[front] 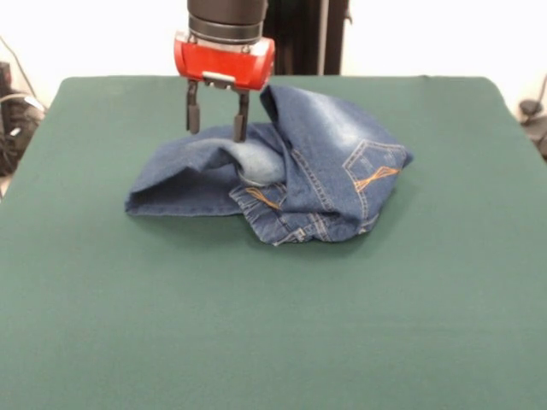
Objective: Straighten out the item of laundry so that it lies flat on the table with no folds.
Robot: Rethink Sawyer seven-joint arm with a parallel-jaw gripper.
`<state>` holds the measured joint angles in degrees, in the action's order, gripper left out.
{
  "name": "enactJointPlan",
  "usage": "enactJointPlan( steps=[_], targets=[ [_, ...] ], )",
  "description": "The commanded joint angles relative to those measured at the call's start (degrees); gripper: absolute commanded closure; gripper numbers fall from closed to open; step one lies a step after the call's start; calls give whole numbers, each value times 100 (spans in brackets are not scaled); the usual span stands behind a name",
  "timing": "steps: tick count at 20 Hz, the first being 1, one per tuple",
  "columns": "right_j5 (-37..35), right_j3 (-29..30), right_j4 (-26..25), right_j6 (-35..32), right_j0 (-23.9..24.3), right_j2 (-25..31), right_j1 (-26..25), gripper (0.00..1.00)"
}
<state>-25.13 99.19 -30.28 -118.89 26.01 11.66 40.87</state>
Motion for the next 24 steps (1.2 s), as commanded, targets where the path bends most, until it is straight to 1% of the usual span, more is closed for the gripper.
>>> enactJointPlan(
  steps=[1,10,15,19,24],
  targets=[
    [248,373,-225,21,-314,346,-300,0],
    [322,466,-180,-231,-508,176,-287,0],
    [-21,559,66,-331,-663,105,-68,0],
    [-158,472,159,-331,-729,118,-81,0],
    [-403,444,352,-394,-860,128,52,0]
  ],
)
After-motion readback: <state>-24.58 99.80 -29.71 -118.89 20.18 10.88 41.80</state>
